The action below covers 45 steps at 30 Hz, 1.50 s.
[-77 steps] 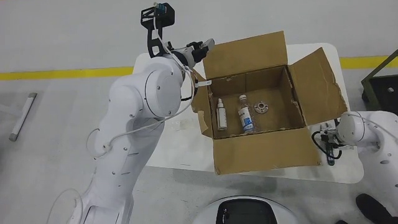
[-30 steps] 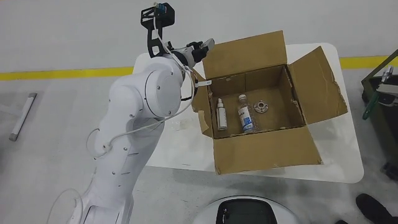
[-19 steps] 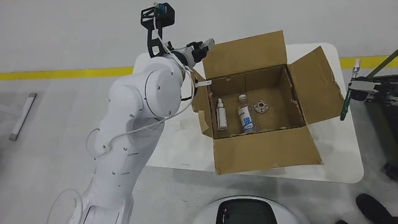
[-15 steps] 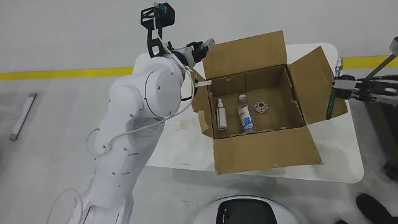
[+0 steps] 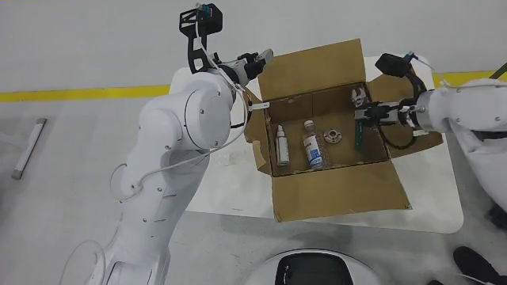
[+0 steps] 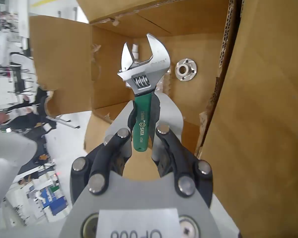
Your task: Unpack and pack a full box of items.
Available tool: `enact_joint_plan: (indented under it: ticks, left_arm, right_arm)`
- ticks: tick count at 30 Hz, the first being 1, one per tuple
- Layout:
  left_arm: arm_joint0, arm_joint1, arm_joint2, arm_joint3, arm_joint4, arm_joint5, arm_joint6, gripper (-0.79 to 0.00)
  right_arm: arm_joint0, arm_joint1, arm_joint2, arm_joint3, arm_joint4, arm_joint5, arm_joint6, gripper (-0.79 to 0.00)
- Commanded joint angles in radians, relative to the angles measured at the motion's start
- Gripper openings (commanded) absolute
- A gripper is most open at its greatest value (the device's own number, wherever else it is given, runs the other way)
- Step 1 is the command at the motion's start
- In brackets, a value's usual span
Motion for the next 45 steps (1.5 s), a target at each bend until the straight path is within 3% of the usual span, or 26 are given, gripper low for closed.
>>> enact_joint_plan:
  ticks: [1, 10, 20, 24, 26, 33, 36, 39, 40, 41, 45]
  left_arm:
    - [0.000, 0.000, 0.000, 0.000, 0.000, 0.000, 0.000, 0.000]
    - [0.000, 0.000, 0.000, 0.000, 0.000, 0.000, 0.000, 0.000]
    - [0.000, 0.000, 0.000, 0.000, 0.000, 0.000, 0.000, 0.000]
    - [0.000, 0.000, 0.000, 0.000, 0.000, 0.000, 0.000, 0.000]
    - [0.000, 0.000, 0.000, 0.000, 0.000, 0.000, 0.000, 0.000]
    - [0.000, 0.000, 0.000, 0.000, 0.000, 0.000, 0.000, 0.000]
    - [0.000, 0.000, 0.000, 0.000, 0.000, 0.000, 0.000, 0.000]
    - [0.000, 0.000, 0.000, 0.000, 0.000, 0.000, 0.000, 0.000]
    - [0.000, 0.000, 0.000, 0.000, 0.000, 0.000, 0.000, 0.000]
    - [0.000, 0.000, 0.000, 0.000, 0.000, 0.000, 0.000, 0.000]
    - [0.000, 0.000, 0.000, 0.000, 0.000, 0.000, 0.000, 0.000]
  right_arm:
    - [0.039, -0.010, -0.100, 0.026, -0.082, 0.025, -0.002, -0.785]
    - [0.167, -0.074, -0.405, 0.160, -0.308, 0.090, -0.051, -0.785]
    - [0.235, -0.138, -0.524, 0.328, -0.302, 0.100, -0.084, -0.785]
    - [0.255, -0.157, -0.543, 0.372, -0.294, 0.089, -0.089, -0.723]
    - [0.262, -0.165, -0.552, 0.389, -0.293, 0.084, -0.091, -0.576]
    - [0.273, -0.182, -0.552, 0.427, -0.284, 0.067, -0.097, -0.474]
    - [0.273, -0.182, -0.536, 0.427, -0.281, 0.059, -0.097, -0.486]
    - [0.272, -0.174, -0.487, 0.396, -0.259, 0.048, -0.104, -0.576]
    - [0.268, -0.168, -0.462, 0.377, -0.253, 0.043, -0.106, -0.708]
    - [0.260, -0.160, -0.424, 0.349, -0.235, 0.035, -0.111, -0.785]
    - [0.189, -0.108, -0.184, 0.205, -0.111, -0.055, -0.100, -0.785]
